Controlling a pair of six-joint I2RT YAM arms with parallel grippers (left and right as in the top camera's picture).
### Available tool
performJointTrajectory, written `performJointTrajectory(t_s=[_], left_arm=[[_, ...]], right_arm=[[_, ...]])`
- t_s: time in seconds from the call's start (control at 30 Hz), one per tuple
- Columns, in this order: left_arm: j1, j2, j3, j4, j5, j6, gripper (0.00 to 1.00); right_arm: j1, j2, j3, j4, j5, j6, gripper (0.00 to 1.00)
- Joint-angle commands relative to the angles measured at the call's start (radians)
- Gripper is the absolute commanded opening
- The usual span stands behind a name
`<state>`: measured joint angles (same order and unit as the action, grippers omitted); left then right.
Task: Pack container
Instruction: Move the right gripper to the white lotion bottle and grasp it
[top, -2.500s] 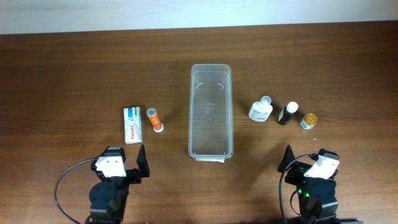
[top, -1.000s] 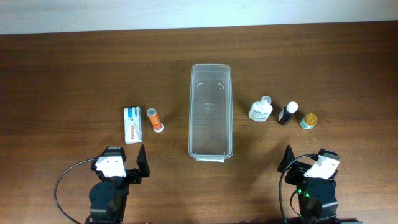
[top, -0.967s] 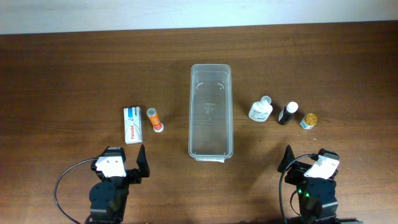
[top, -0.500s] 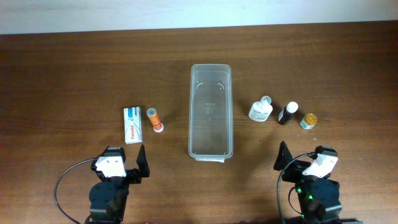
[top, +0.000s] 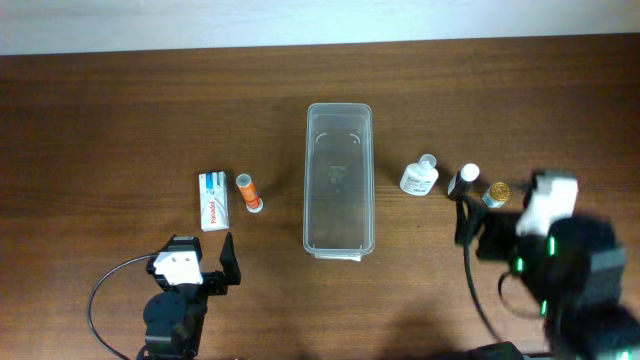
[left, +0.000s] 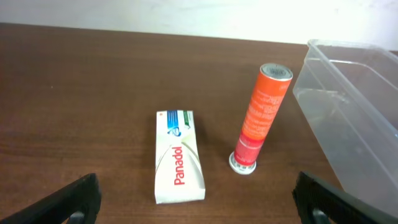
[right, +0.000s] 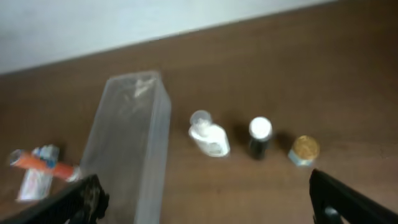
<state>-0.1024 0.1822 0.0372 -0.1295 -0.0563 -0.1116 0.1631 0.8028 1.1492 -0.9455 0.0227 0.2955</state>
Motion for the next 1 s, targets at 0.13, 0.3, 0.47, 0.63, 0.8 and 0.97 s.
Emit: performJointTrajectory(t_s=[0.13, 0.3, 0.47, 0.63, 0.8, 0.97], left_arm=[[0.0, -0.008, -0.004, 0.002, 0.008, 0.016, 0.99], [0.0, -0.008, -0.004, 0.002, 0.008, 0.016, 0.99], [0.0, -0.008, -0.004, 0.002, 0.008, 0.016, 0.99], [0.0, -0.008, -0.004, 0.002, 0.008, 0.016, 0.99], [0.0, -0.008, -0.004, 0.002, 0.008, 0.016, 0.99], [0.0, -0.008, -0.004, 0.002, 0.008, 0.016, 0.99]], right_arm=[[-0.006, 0.393, 0.352, -0.119, -0.272, -0.056, 0.98], [-0.006, 0.581, 0.399, -0.137, -0.149, 0.015, 0.98], [-0.006, 0.783, 0.399, -0.165, -0.115, 0.09, 0.91], [0.006, 0.927, 0.399, -0.167, -0.095, 0.145, 0.83], [0.03, 0.986, 0.399, -0.145, 0.002, 0.206, 0.78], [0.045, 0.988, 0.399, -0.12, 0.017, 0.242, 0.67]])
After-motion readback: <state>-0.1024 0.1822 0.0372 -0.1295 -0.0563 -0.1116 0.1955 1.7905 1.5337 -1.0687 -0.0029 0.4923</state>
